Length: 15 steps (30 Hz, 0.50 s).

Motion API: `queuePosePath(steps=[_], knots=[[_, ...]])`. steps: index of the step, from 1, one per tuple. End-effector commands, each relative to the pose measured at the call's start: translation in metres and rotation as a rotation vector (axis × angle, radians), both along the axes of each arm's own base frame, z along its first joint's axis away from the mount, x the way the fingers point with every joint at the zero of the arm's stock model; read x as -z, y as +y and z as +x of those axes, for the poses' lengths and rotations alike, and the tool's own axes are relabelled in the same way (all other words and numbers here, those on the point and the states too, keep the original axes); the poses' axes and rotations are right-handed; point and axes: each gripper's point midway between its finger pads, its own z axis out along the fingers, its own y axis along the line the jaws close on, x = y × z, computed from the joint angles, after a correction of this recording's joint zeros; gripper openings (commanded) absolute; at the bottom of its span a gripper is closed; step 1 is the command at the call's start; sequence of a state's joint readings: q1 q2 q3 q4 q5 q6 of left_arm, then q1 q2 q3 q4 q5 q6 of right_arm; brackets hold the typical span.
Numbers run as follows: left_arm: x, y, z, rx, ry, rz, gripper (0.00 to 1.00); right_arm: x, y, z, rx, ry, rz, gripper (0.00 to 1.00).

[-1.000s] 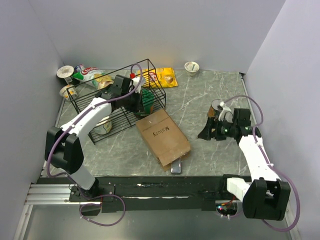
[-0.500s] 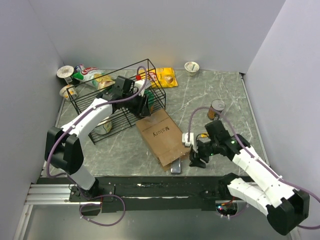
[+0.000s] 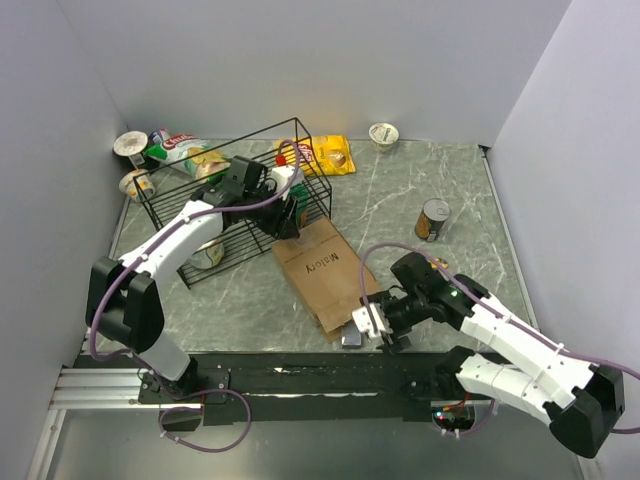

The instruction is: Unpack the express box

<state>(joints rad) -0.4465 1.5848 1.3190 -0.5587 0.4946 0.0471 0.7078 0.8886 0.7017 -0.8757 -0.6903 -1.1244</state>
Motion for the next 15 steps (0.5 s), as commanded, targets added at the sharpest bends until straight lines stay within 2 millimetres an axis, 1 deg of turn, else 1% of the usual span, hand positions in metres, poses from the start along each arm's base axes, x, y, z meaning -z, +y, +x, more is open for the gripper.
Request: queuePosePath(steps=[1, 2, 3, 4, 5, 6, 7, 8, 9, 10, 11, 12, 13, 15], knots=[[-0.034, -0.013, 0.006, 0.068, -0.102, -0.074, 0.53, -0.012, 0.010, 0.003, -0.436, -0.296, 0.046, 0.83], [-0.038, -0.013, 0.004, 0.073, -0.112, -0.083, 0.52, -0.011, 0.013, 0.003, -0.484, -0.312, 0.046, 0.84], [-0.039, -0.012, 0.005, 0.073, -0.120, -0.085, 0.52, -0.004, 0.016, 0.002, -0.536, -0.303, 0.027, 0.84], [-0.039, -0.011, 0.003, 0.072, -0.115, -0.091, 0.52, -0.005, 0.021, 0.003, -0.612, -0.347, 0.035, 0.84], [-0.046, -0.008, 0.000, 0.071, -0.130, -0.103, 0.52, -0.003, 0.022, 0.004, -0.656, -0.359, 0.028, 0.84], [-0.047, -0.005, 0.001, 0.063, -0.133, -0.107, 0.52, 0.004, 0.025, 0.002, -0.713, -0.352, 0.019, 0.84], [-0.045, -0.002, -0.003, 0.070, -0.131, -0.106, 0.52, 0.004, 0.028, 0.002, -0.790, -0.397, 0.030, 0.84], [-0.049, 0.001, -0.006, 0.067, -0.141, -0.107, 0.53, 0.006, 0.031, 0.002, -0.827, -0.414, 0.033, 0.84], [-0.048, 0.004, -0.006, 0.059, -0.139, -0.106, 0.53, 0.012, 0.033, 0.001, -0.866, -0.414, 0.032, 0.85], [-0.045, 0.007, -0.008, 0.054, -0.132, -0.104, 0.53, 0.012, 0.038, -0.001, -0.929, -0.448, 0.046, 0.85], [-0.048, 0.009, -0.010, 0.052, -0.142, -0.112, 0.53, 0.014, 0.038, -0.004, -0.959, -0.440, 0.045, 0.86], [-0.048, 0.010, -0.011, 0.048, -0.142, -0.116, 0.53, 0.020, 0.039, -0.006, -1.004, -0.421, 0.039, 0.86], [-0.046, 0.012, -0.012, 0.042, -0.143, -0.119, 0.53, 0.019, 0.041, -0.007, -1.038, -0.421, 0.030, 0.86], [-0.050, 0.014, -0.013, 0.034, -0.155, -0.132, 0.53, 0.029, 0.038, -0.009, -1.081, -0.389, 0.001, 0.86]])
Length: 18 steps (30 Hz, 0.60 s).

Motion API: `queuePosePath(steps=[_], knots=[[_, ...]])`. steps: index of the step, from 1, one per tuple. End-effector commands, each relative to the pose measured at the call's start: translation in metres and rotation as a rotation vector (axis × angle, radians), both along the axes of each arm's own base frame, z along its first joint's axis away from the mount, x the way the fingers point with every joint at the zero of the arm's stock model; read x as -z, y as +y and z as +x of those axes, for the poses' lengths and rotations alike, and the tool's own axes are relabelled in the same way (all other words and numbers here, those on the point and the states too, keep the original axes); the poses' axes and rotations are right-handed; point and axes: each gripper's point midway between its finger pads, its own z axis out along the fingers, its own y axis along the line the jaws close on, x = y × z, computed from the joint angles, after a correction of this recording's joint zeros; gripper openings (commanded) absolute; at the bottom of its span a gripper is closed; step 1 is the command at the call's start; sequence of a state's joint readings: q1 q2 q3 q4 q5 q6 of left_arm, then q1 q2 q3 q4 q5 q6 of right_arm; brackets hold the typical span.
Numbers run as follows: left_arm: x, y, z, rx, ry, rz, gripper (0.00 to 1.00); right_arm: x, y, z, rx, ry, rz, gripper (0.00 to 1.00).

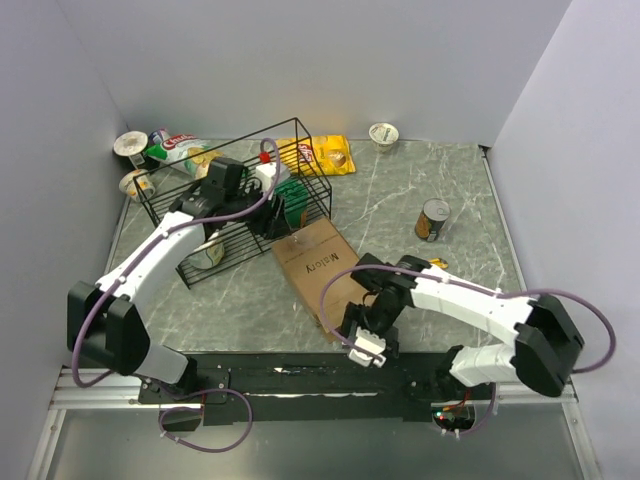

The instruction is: Unpack the express box

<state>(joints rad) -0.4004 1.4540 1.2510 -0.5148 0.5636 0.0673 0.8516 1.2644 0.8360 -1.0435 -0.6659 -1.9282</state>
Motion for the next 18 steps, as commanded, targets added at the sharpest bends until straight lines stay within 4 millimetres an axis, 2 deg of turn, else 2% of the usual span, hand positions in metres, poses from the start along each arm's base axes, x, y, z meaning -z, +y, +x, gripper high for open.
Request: queuePosePath(steps=[1, 6, 11, 18], knots=[[-0.016, 0.002, -0.005, 0.014, -0.057, -0.055, 0.53, 0.000, 0.014, 0.001, -0.371, -0.141, 0.088, 0.86], [-0.022, 0.007, -0.001, -0.005, -0.068, -0.067, 0.54, 0.022, 0.018, 0.018, -0.405, -0.193, 0.034, 0.86], [-0.025, 0.003, 0.003, 0.003, -0.058, -0.092, 0.54, 0.040, 0.023, 0.035, -0.394, -0.262, 0.011, 0.85], [-0.024, -0.010, 0.016, 0.023, -0.024, -0.124, 0.54, 0.048, 0.024, 0.034, -0.413, -0.307, 0.061, 0.84]])
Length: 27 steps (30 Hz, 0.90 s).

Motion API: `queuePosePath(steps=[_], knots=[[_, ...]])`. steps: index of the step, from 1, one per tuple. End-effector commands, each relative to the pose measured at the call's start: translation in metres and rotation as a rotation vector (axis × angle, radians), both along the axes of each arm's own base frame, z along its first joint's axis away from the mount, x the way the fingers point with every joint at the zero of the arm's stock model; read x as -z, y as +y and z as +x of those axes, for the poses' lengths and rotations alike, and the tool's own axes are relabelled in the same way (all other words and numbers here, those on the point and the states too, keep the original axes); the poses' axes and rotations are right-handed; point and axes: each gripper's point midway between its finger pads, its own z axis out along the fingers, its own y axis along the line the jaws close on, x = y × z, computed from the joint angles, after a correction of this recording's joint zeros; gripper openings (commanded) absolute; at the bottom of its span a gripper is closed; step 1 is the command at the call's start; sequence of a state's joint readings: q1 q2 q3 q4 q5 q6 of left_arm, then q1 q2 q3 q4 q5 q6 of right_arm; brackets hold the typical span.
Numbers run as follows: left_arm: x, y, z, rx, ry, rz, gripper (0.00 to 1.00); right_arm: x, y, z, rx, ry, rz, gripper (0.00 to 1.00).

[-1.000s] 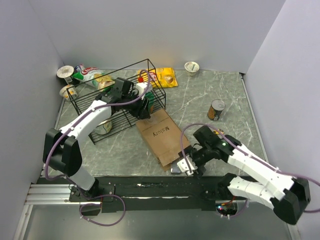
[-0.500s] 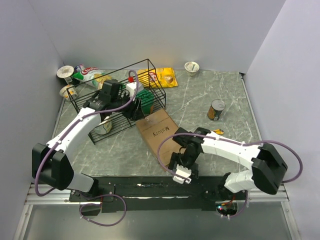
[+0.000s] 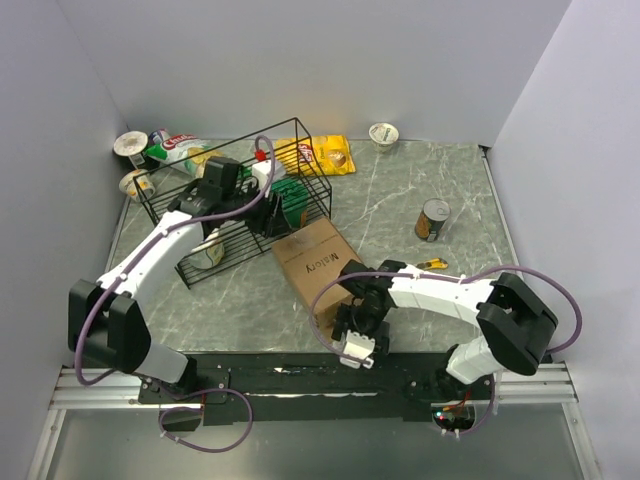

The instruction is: Unpack the express box

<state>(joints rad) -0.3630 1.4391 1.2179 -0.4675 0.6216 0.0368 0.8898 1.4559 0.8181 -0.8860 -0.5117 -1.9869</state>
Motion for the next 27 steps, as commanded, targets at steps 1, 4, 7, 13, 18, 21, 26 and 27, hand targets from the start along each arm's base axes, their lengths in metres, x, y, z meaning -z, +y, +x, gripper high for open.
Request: queuePosePath(steps=[1, 4, 7, 13, 18, 21, 26, 27], knots=[[-0.025, -0.017, 0.018, 0.033, -0.043, -0.075, 0.54, 0.000, 0.016, 0.006, -0.362, -0.178, 0.154, 0.83], [-0.026, -0.027, 0.022, 0.063, -0.038, -0.081, 0.54, 0.004, 0.009, 0.007, -0.366, -0.190, 0.119, 0.73], [-0.025, -0.051, 0.012, 0.205, -0.066, -0.076, 0.54, 0.004, 0.001, 0.008, -0.348, -0.206, 0.096, 0.58], [0.020, -0.104, -0.010, 0.416, 0.022, -0.027, 0.53, -0.011, -0.025, -0.001, -0.287, -0.185, 0.054, 0.42], [0.068, -0.123, -0.015, 0.409, 0.110, 0.063, 0.49, -0.014, -0.079, -0.009, -0.192, -0.175, -0.019, 0.48], [0.088, -0.119, -0.009, 0.362, 0.148, 0.110, 0.47, -0.014, -0.106, -0.015, -0.140, -0.179, -0.056, 0.55], [0.092, -0.108, -0.011, 0.321, 0.152, 0.156, 0.46, -0.018, -0.143, -0.002, 0.121, -0.216, -0.133, 0.59], [0.096, -0.104, -0.015, 0.311, 0.170, 0.166, 0.45, -0.018, -0.147, 0.001, 0.197, -0.208, -0.146, 0.59]])
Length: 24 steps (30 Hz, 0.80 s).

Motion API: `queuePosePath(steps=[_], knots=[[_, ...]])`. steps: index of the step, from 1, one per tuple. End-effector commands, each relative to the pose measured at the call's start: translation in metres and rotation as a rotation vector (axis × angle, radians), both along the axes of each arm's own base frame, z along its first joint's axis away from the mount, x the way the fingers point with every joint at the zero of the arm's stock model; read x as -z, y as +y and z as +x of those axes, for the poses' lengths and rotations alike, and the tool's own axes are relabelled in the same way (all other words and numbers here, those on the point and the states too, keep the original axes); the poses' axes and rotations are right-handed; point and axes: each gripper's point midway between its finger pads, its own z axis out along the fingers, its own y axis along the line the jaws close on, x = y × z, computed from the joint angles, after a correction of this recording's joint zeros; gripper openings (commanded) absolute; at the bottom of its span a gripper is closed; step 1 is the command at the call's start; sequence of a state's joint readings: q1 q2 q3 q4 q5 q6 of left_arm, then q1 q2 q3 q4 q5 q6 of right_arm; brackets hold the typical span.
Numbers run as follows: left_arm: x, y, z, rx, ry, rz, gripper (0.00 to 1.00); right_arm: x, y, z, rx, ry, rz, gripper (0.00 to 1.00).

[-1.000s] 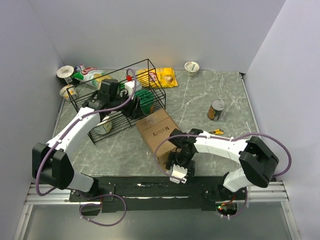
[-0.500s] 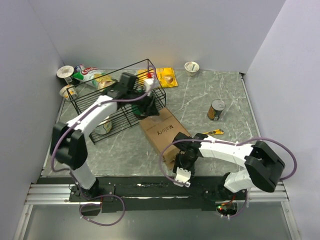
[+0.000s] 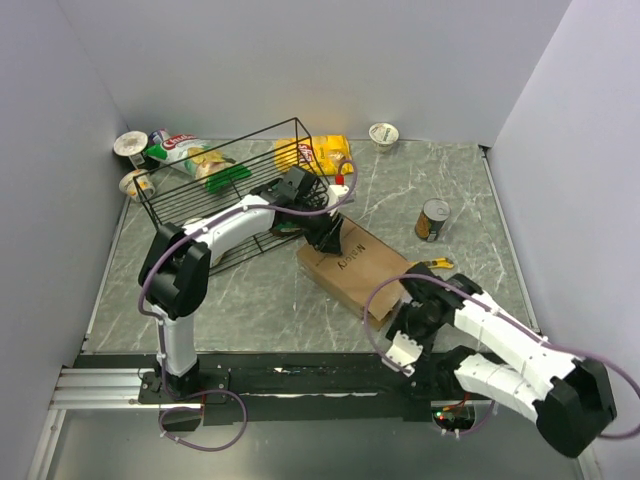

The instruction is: Unpack the express box

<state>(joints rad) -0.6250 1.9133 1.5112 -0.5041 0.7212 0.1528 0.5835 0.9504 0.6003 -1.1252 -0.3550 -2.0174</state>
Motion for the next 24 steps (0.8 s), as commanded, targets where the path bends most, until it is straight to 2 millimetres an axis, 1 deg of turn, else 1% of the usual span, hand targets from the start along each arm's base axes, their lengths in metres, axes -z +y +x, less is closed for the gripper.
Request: queuePosePath(steps=[1, 2, 3, 4, 5, 6, 7, 8, 9, 10, 11, 12, 13, 14, 15, 16, 17, 18, 19, 20, 22, 23, 24], knots=[[0.014, 0.026, -0.003, -0.084, 0.013, 0.115, 0.45, 0.000, -0.033, 0.007, -0.005, -0.034, -0.081, 0.59], [0.012, 0.028, -0.005, -0.091, 0.011, 0.118, 0.45, -0.001, -0.032, 0.009, 0.100, 0.004, -0.061, 0.59], [0.017, 0.033, -0.011, -0.099, 0.029, 0.127, 0.44, -0.011, -0.027, 0.016, 0.171, 0.012, -0.028, 0.59], [0.009, 0.034, -0.013, -0.101, 0.014, 0.116, 0.45, -0.017, -0.024, 0.018, 0.232, 0.042, -0.005, 0.59], [0.009, 0.036, -0.014, -0.121, 0.022, 0.115, 0.45, -0.022, -0.016, 0.017, 0.369, 0.130, 0.048, 0.59], [0.011, 0.038, -0.019, -0.124, 0.039, 0.120, 0.45, -0.040, -0.007, 0.027, 0.442, 0.143, 0.099, 0.59], [0.006, 0.038, -0.022, -0.125, 0.039, 0.107, 0.45, -0.048, -0.001, 0.031, 0.512, 0.181, 0.136, 0.59], [0.002, 0.038, -0.024, -0.123, 0.046, 0.098, 0.45, -0.057, 0.011, 0.028, 0.652, 0.294, 0.193, 0.60], [-0.004, 0.036, -0.027, -0.111, 0.051, 0.077, 0.45, -0.071, 0.020, 0.043, 0.724, 0.295, 0.251, 0.61], [-0.011, 0.034, -0.027, -0.105, 0.044, 0.062, 0.45, -0.078, 0.028, 0.049, 0.796, 0.331, 0.294, 0.65], [-0.015, 0.032, -0.026, -0.105, 0.042, 0.053, 0.46, -0.083, 0.034, 0.052, 0.955, 0.415, 0.312, 0.67], [-0.023, 0.029, -0.024, -0.100, 0.036, 0.034, 0.47, -0.086, 0.039, 0.059, 1.030, 0.440, 0.339, 0.69], [-0.025, 0.026, -0.024, -0.094, 0.038, 0.027, 0.47, -0.091, 0.046, 0.079, 1.081, 0.404, 0.408, 0.73], [-0.028, 0.024, -0.023, -0.094, 0.040, 0.019, 0.48, -0.091, 0.047, 0.081, 1.186, 0.443, 0.418, 0.75], [-0.033, 0.021, -0.019, -0.093, 0.030, 0.009, 0.48, -0.084, 0.046, 0.084, 1.227, 0.436, 0.413, 0.77], [-0.031, 0.018, -0.018, -0.092, 0.037, 0.010, 0.48, -0.080, 0.043, 0.092, 1.266, 0.397, 0.412, 0.80], [-0.036, 0.016, -0.015, -0.096, 0.034, 0.002, 0.48, -0.075, 0.040, 0.093, 1.310, 0.390, 0.397, 0.82], [-0.034, 0.014, -0.013, -0.098, 0.037, 0.003, 0.49, -0.066, 0.037, 0.090, 1.338, 0.381, 0.369, 1.00], [-0.036, 0.013, -0.012, -0.096, 0.034, 0.000, 0.49, -0.057, 0.025, 0.094, 1.394, 0.324, 0.329, 1.00], [-0.038, 0.011, -0.010, -0.098, 0.032, -0.005, 0.49, -0.050, 0.019, 0.095, 1.466, 0.311, 0.302, 1.00], [-0.038, 0.010, -0.009, -0.097, 0.033, -0.009, 0.49, -0.035, 0.005, 0.091, 1.545, 0.285, 0.211, 1.00], [-0.039, 0.009, -0.008, -0.100, 0.033, -0.012, 0.49, -0.029, 0.001, 0.086, 1.565, 0.290, 0.180, 1.00], [-0.039, 0.009, -0.007, -0.103, 0.031, -0.012, 0.49, -0.025, -0.002, 0.087, 1.580, 0.275, 0.170, 1.00]])
